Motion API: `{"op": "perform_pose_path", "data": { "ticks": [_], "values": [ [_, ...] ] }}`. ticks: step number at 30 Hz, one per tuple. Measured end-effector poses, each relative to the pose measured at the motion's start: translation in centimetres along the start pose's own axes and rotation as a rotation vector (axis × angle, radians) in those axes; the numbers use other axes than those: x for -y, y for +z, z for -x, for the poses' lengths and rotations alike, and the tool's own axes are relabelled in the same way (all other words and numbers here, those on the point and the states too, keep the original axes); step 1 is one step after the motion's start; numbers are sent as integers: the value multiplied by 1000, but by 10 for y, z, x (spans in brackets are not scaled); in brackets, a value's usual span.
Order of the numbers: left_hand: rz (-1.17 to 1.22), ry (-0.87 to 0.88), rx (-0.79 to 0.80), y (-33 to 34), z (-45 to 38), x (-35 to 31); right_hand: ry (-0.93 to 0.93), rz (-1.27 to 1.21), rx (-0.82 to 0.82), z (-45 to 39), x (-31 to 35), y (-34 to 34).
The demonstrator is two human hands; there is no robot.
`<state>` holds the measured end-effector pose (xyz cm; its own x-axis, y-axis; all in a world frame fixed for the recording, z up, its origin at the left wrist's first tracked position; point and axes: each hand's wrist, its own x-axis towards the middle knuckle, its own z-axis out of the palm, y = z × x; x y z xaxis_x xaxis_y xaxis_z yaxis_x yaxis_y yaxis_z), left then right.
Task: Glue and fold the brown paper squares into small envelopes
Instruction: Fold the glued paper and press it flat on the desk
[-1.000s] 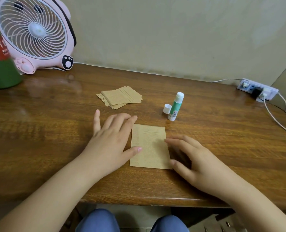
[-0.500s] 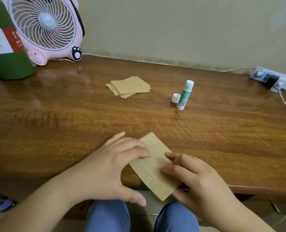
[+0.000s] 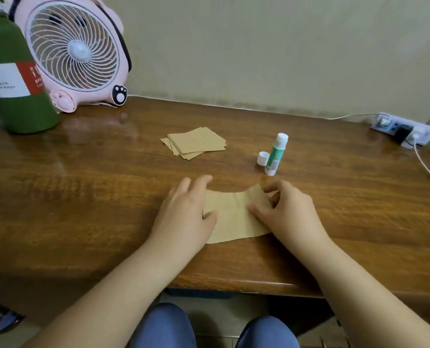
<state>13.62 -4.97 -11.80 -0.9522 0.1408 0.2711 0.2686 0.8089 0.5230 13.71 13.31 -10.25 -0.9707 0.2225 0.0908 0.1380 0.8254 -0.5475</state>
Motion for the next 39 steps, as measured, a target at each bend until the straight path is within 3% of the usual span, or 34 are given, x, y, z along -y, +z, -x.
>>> {"op": "perform_pose_path", "data": {
  "ticks": [2,4,6,8,12,15,18,22,30,35,39],
  "values": [
    [-195,177,-121,9,3,6,-100,181,-80,1,-3,5],
    [-230,263,-182,14,3,10,-324,234,-109,2,1,10],
    [-252,282,-148,16,3,11,-526,196,18,7,10,18],
    [-291,264,-102,15,4,15,-597,179,137,12,16,27],
    [-325,72,118,-6,9,19,-529,227,93,11,3,20],
    [-292,24,229,-10,7,27,-478,312,66,6,-5,7],
    [-257,14,231,-10,8,27,-550,353,70,5,5,11],
    [-287,49,221,-9,9,33,-674,243,193,15,23,29],
    [-298,69,227,-10,9,35,-474,328,10,15,-5,-2],
    [-321,81,218,-9,11,36,-642,204,138,30,20,30],
    [-323,92,250,-12,11,37,-564,204,105,33,1,17]
  ]
}}
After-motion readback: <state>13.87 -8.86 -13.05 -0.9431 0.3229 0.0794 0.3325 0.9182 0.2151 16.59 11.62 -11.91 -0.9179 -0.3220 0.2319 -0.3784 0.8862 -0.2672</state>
